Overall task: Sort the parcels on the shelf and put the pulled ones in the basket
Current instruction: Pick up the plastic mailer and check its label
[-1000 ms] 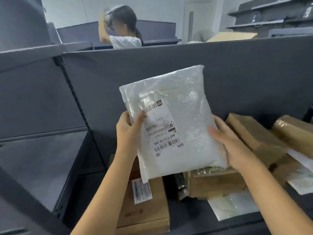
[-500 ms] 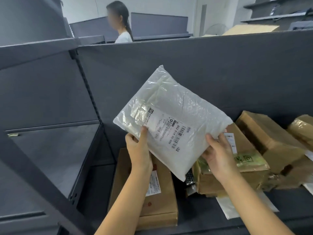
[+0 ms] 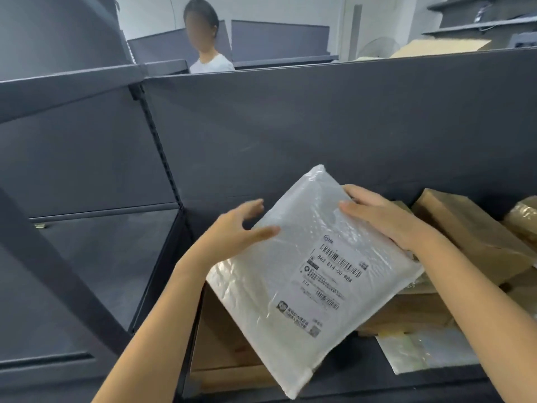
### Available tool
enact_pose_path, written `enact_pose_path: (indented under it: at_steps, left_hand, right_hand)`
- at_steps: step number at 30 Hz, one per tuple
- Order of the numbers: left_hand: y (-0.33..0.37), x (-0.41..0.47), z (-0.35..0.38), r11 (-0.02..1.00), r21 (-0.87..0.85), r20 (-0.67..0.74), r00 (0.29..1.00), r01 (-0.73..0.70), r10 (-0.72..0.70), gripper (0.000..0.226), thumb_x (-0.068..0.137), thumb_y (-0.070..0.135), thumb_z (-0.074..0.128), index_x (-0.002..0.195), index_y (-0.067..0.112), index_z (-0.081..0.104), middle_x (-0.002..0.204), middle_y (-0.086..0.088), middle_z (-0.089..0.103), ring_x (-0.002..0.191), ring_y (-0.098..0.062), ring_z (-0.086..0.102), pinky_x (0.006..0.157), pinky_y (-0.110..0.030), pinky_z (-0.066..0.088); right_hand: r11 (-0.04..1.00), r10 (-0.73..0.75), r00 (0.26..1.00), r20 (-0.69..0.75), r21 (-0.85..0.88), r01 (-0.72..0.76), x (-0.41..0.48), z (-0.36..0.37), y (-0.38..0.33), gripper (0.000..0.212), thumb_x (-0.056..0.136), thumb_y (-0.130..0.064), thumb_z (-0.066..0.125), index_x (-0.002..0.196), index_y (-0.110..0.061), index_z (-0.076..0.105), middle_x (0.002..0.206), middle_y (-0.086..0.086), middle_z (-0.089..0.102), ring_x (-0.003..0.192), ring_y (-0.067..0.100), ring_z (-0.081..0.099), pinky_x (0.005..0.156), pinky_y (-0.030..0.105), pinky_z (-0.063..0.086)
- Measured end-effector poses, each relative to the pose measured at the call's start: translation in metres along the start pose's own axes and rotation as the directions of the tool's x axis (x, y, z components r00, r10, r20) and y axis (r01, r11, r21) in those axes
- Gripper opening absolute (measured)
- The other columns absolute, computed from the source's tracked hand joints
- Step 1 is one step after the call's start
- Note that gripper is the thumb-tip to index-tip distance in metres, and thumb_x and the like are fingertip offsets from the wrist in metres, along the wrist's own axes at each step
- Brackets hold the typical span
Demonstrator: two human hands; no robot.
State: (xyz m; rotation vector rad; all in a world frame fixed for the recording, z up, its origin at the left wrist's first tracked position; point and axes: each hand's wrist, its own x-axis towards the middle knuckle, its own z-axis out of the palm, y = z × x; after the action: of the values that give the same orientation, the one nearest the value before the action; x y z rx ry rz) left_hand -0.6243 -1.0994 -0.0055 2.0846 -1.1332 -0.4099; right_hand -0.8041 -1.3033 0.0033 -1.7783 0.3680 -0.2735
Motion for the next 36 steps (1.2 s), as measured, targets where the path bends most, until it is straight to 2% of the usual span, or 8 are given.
enact_pose_path:
  at_steps: [4, 9, 13, 16, 20, 25, 29, 36]
  left_hand:
    - [-0.011, -0.008, 0.016, 0.969, -0.228, 0.157, 0.986, 0.096, -0.06, 0.037, 0.076, 0.05, 0.069, 0.102, 0.023, 0.07, 0.097, 0.006, 0.075, 0.085, -0.011, 0.073, 0.079, -0.029, 0.058]
    - [-0.038, -0.025, 0.018, 0.9, -0.416, -0.064, 0.983, 0.128, -0.17, 0.031, 0.078, 0.043, 0.071, 0.091, 0.015, 0.071, 0.083, -0.003, 0.075, 0.073, -0.019, 0.073, 0.065, -0.029, 0.06]
    - [-0.063, -0.036, 0.01, 0.767, -0.623, -0.24, 0.895, 0.156, -0.376, 0.026, 0.079, 0.042, 0.069, 0.086, 0.018, 0.069, 0.075, -0.001, 0.073, 0.061, -0.015, 0.071, 0.05, -0.023, 0.053]
    - [-0.081, -0.04, 0.009, 0.7, -0.687, -0.253, 0.839, 0.195, -0.482, 0.032, 0.078, 0.045, 0.071, 0.088, 0.014, 0.069, 0.082, -0.007, 0.072, 0.067, -0.022, 0.07, 0.055, -0.031, 0.054]
    - [-0.101, -0.044, 0.018, 0.634, -0.735, -0.217, 0.803, 0.24, -0.556, 0.029, 0.08, 0.038, 0.071, 0.093, 0.012, 0.067, 0.096, -0.014, 0.072, 0.083, -0.03, 0.07, 0.071, -0.04, 0.058]
    - [-0.134, -0.036, 0.045, 0.771, -0.476, -0.355, 0.71, 0.423, -0.609, 0.072, 0.085, 0.044, 0.064, 0.142, 0.015, 0.032, 0.132, -0.006, 0.052, 0.112, -0.024, 0.057, 0.085, -0.034, 0.05]
    - [-0.159, -0.027, 0.069, 0.814, -0.235, -0.271, 0.768, 0.531, -0.58, 0.077, 0.087, 0.052, 0.055, 0.149, 0.025, 0.018, 0.148, -0.006, 0.037, 0.126, -0.028, 0.048, 0.093, -0.037, 0.046]
    - [-0.195, -0.009, 0.083, 0.804, -0.044, -0.157, 0.791, 0.593, -0.592, 0.077, 0.084, 0.063, 0.048, 0.149, 0.035, 0.018, 0.155, -0.003, 0.018, 0.137, -0.03, 0.034, 0.107, -0.045, 0.038]
  right_hand:
    - [0.98, -0.035, 0.998, 0.042, -0.193, 0.043, 0.015, 0.016, -0.008, 0.018, 0.094, -0.03, 0.054, 0.111, -0.032, 0.059, 0.101, -0.007, 0.07, 0.087, 0.013, 0.07, 0.081, 0.037, 0.055]
    - [0.814, -0.197, 0.977, -0.085, -0.57, 0.115, 0.026, 0.016, -0.009, 0.042, 0.093, -0.04, 0.052, 0.134, -0.036, 0.045, 0.123, -0.018, 0.055, 0.111, 0.004, 0.055, 0.087, 0.02, 0.042]
    - [0.986, -0.169, 0.888, -0.428, -0.076, 0.151, 0.018, 0.046, 0.024, 0.046, 0.096, -0.032, 0.051, 0.14, -0.034, 0.039, 0.138, -0.015, 0.046, 0.126, 0.005, 0.045, 0.101, 0.027, 0.038]
    - [0.97, -0.041, 0.968, -0.249, 0.222, 0.098, 0.008, 0.101, 0.062, 0.052, 0.095, -0.028, 0.052, 0.142, -0.04, 0.033, 0.136, -0.023, 0.044, 0.129, 0.001, 0.043, 0.106, 0.033, 0.041]
    - [0.954, -0.046, 0.986, -0.16, 0.285, 0.09, 0.012, 0.15, 0.097, 0.053, 0.093, -0.028, 0.056, 0.139, -0.043, 0.036, 0.14, -0.02, 0.046, 0.127, -0.001, 0.045, 0.104, 0.03, 0.043]
    - [0.915, 0.203, 0.955, -0.215, 0.389, -0.107, 0.035, 0.162, 0.123, 0.051, 0.094, -0.008, 0.054, 0.137, -0.034, 0.044, 0.124, -0.008, 0.059, 0.111, 0.014, 0.06, 0.095, 0.042, 0.051]
    - [0.899, 0.337, 0.916, -0.219, 0.363, -0.244, 0.056, 0.173, 0.139, 0.051, 0.096, -0.008, 0.05, 0.139, -0.033, 0.04, 0.119, -0.006, 0.059, 0.097, 0.011, 0.06, 0.082, 0.033, 0.052]
    - [0.91, 0.398, 0.887, -0.235, 0.227, -0.348, 0.093, 0.188, 0.166, 0.053, 0.099, -0.009, 0.043, 0.148, -0.023, 0.029, 0.149, -0.001, 0.037, 0.132, 0.022, 0.044, 0.107, 0.036, 0.038]
